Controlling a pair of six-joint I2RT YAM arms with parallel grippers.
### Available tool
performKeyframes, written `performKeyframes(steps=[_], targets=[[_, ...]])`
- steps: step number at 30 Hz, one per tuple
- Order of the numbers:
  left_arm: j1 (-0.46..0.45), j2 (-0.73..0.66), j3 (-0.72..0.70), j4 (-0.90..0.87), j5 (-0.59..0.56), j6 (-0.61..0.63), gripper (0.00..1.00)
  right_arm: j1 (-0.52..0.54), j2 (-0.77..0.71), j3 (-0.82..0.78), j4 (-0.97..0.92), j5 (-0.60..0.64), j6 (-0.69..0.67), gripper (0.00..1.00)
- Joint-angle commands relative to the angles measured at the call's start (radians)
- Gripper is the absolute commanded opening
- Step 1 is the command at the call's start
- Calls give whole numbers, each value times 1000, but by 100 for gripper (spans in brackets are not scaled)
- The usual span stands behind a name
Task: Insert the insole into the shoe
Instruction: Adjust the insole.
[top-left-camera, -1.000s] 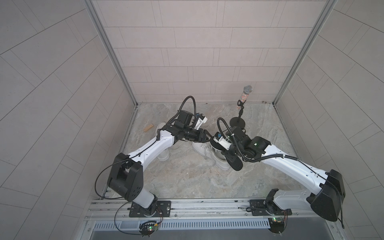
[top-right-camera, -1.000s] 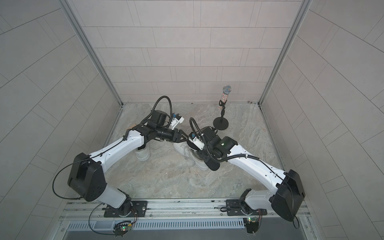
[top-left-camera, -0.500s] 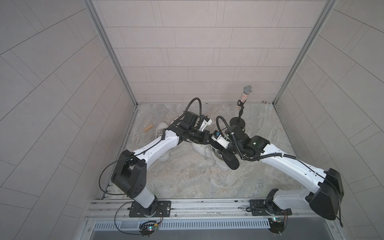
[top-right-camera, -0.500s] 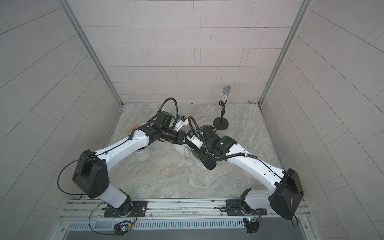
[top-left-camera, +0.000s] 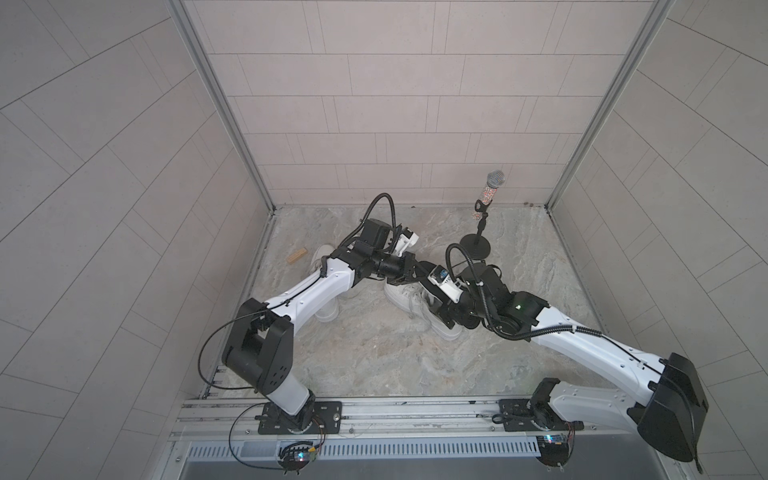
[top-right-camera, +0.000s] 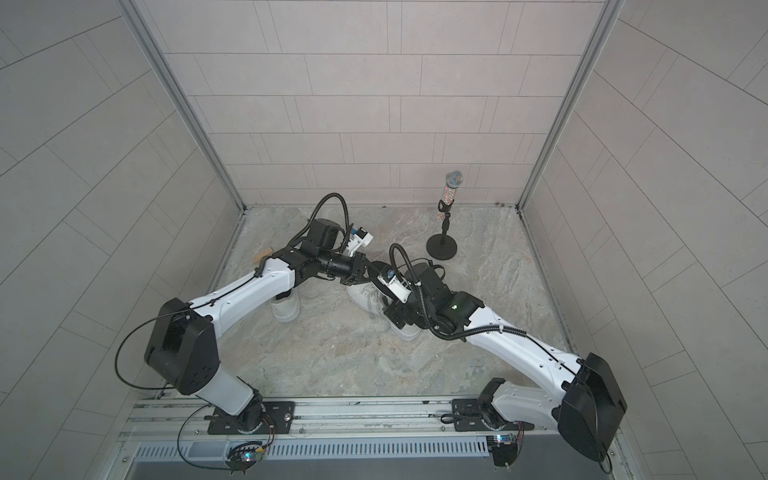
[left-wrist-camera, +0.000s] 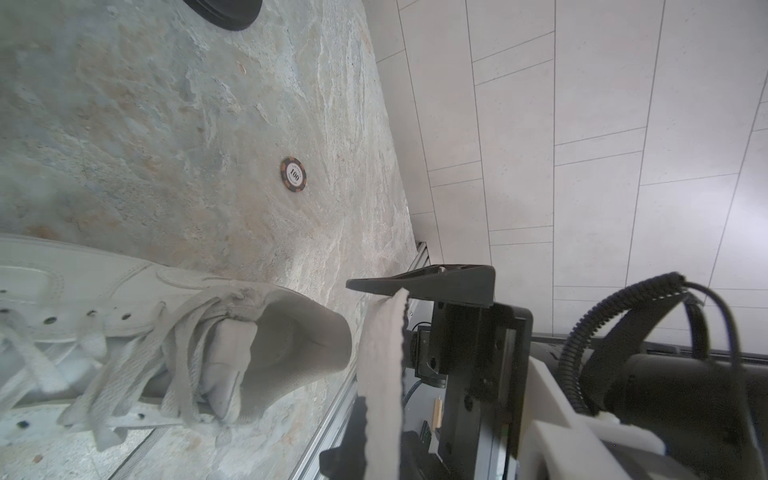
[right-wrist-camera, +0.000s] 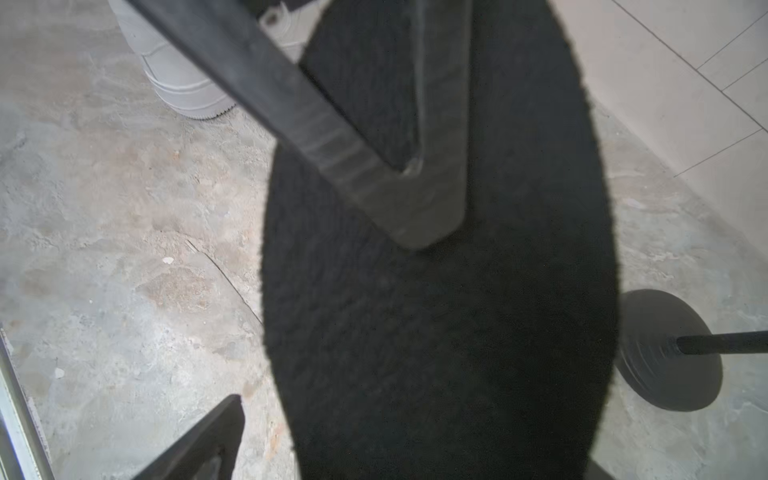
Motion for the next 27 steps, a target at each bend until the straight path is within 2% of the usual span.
performKeyframes(steps=[1, 5, 9, 11, 17, 27], targets=[[8, -11, 4, 12, 29, -16, 0, 0, 14, -13, 87, 12, -3, 100], [15, -14, 37, -104, 7, 64, 0, -2, 22, -24, 146, 64, -23, 98], [28, -22, 49, -143, 7, 104, 0, -5, 12, -28, 153, 101, -46, 97], [33, -26, 65, -189, 3, 150, 0, -22, -1, -34, 151, 72, -52, 98], [36, -45, 58, -165, 37, 156, 0, -33, 12, -41, 147, -32, -53, 99], [53, -84, 36, -120, 79, 150, 0, -43, 46, -46, 188, -36, -27, 99]])
